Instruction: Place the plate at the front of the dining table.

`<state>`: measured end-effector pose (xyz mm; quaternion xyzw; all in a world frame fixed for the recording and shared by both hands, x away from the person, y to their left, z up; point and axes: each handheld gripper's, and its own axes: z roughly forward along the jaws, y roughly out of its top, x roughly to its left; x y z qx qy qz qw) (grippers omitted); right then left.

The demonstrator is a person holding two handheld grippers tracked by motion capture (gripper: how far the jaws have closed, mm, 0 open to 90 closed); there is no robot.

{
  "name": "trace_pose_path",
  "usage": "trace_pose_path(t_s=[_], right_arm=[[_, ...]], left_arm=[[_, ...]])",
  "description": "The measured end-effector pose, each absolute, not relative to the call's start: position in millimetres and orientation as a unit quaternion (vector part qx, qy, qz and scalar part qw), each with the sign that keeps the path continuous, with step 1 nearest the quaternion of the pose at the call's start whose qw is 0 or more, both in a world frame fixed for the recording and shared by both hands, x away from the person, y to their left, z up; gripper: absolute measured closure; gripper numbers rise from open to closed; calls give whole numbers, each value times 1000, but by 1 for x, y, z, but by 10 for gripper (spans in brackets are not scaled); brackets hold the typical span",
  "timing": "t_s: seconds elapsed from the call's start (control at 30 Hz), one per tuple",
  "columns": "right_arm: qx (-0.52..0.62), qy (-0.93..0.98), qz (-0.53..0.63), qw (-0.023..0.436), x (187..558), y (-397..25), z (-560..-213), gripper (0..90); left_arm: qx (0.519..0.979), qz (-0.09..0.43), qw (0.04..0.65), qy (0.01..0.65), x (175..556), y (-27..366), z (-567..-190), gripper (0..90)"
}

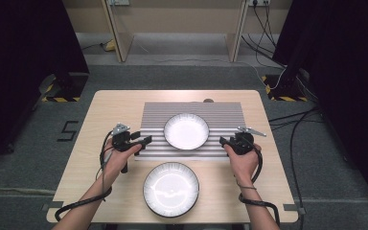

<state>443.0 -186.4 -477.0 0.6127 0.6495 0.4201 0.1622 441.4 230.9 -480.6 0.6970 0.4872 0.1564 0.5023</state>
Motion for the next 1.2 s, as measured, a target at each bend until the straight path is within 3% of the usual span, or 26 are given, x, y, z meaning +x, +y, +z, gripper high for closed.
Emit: trace_pose_path(t_s=[1.2], right_arm=[[610,650,418,176,393,-212,-482,494]], left_arm=[[697,135,515,480,391,247,-493,343]])
